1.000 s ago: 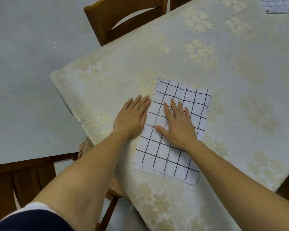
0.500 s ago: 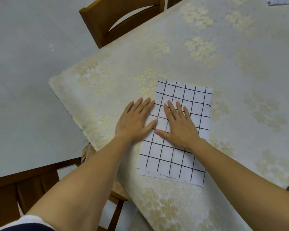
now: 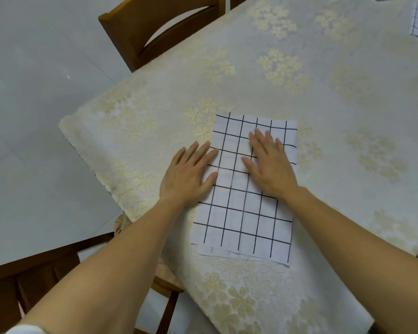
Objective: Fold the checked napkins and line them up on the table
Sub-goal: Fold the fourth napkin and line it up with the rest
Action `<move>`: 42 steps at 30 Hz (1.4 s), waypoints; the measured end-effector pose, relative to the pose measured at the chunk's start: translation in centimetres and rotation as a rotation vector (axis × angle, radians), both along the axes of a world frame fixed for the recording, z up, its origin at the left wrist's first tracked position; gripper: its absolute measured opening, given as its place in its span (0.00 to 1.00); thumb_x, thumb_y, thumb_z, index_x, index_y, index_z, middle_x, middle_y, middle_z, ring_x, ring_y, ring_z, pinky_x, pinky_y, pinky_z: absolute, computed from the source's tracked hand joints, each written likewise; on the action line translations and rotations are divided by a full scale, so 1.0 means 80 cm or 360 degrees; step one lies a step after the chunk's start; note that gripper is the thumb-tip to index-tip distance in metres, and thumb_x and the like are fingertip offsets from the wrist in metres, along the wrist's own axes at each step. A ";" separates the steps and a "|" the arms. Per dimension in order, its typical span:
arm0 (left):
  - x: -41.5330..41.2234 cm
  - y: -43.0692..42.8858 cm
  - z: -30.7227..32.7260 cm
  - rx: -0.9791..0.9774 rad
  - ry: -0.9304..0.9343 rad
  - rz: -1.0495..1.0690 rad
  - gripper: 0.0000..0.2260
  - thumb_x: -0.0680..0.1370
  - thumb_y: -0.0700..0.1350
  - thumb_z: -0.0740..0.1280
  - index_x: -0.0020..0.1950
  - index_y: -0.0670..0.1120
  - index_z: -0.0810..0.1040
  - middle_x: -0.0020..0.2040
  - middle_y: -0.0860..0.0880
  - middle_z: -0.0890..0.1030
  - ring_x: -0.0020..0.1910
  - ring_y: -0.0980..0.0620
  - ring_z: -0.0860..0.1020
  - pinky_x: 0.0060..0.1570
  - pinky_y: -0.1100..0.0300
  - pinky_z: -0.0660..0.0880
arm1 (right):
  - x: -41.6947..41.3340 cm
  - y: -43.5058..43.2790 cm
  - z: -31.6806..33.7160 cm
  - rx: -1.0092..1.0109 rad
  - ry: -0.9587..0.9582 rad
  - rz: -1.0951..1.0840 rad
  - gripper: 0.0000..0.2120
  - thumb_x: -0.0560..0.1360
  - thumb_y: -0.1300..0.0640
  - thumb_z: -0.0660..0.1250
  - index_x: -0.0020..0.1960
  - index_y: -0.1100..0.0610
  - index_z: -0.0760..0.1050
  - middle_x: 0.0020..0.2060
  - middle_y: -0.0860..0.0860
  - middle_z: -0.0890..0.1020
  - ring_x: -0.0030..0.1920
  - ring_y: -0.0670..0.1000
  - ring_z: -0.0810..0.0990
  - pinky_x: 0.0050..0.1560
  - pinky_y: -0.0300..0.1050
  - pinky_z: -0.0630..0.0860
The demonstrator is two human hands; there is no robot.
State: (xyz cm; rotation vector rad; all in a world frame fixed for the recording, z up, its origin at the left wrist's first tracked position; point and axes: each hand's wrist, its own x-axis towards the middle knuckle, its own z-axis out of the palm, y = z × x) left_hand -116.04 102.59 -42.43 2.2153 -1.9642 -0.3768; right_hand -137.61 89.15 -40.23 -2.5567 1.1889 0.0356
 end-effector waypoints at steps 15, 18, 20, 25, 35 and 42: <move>-0.001 -0.001 0.003 0.0032 -0.0037 -0.0009 0.30 0.83 0.67 0.50 0.83 0.60 0.54 0.84 0.56 0.51 0.83 0.54 0.46 0.82 0.48 0.47 | -0.091 -0.089 -0.003 -0.0061 0.0005 -0.0140 0.32 0.83 0.38 0.50 0.82 0.52 0.53 0.82 0.50 0.54 0.82 0.54 0.48 0.80 0.54 0.46; -0.001 -0.002 0.006 0.0025 -0.0018 -0.0002 0.30 0.81 0.68 0.52 0.82 0.61 0.57 0.84 0.57 0.52 0.83 0.54 0.46 0.81 0.48 0.48 | -0.113 -0.086 -0.001 0.0000 0.0053 -0.0115 0.37 0.79 0.32 0.49 0.81 0.53 0.59 0.81 0.51 0.59 0.81 0.57 0.52 0.80 0.58 0.49; -0.002 -0.002 0.008 0.0027 -0.0017 0.0003 0.30 0.81 0.68 0.53 0.82 0.61 0.57 0.84 0.56 0.53 0.83 0.54 0.47 0.81 0.48 0.47 | -0.118 -0.087 0.005 -0.0029 0.0116 -0.0066 0.38 0.79 0.31 0.52 0.81 0.53 0.58 0.81 0.51 0.57 0.81 0.57 0.50 0.80 0.58 0.48; -0.005 0.001 0.014 0.0021 -0.0041 -0.0022 0.34 0.78 0.73 0.52 0.82 0.61 0.57 0.84 0.56 0.52 0.83 0.53 0.47 0.81 0.47 0.47 | -0.133 -0.055 0.021 -0.0027 0.0126 0.0136 0.40 0.75 0.32 0.61 0.80 0.52 0.61 0.80 0.50 0.61 0.81 0.56 0.54 0.79 0.57 0.48; -0.009 0.002 0.014 0.0096 -0.0149 -0.0056 0.35 0.77 0.75 0.51 0.82 0.63 0.53 0.85 0.56 0.48 0.83 0.53 0.45 0.81 0.47 0.46 | -0.173 0.013 0.024 0.0146 0.0388 0.0244 0.58 0.64 0.21 0.62 0.83 0.50 0.47 0.82 0.49 0.45 0.81 0.56 0.39 0.79 0.58 0.37; -0.008 0.002 0.014 0.0094 -0.0127 -0.0052 0.36 0.76 0.76 0.53 0.82 0.64 0.54 0.85 0.55 0.49 0.83 0.52 0.46 0.81 0.47 0.46 | -0.195 0.076 0.020 0.0212 0.0459 0.0371 0.64 0.60 0.18 0.63 0.81 0.45 0.35 0.79 0.51 0.31 0.78 0.58 0.28 0.78 0.60 0.34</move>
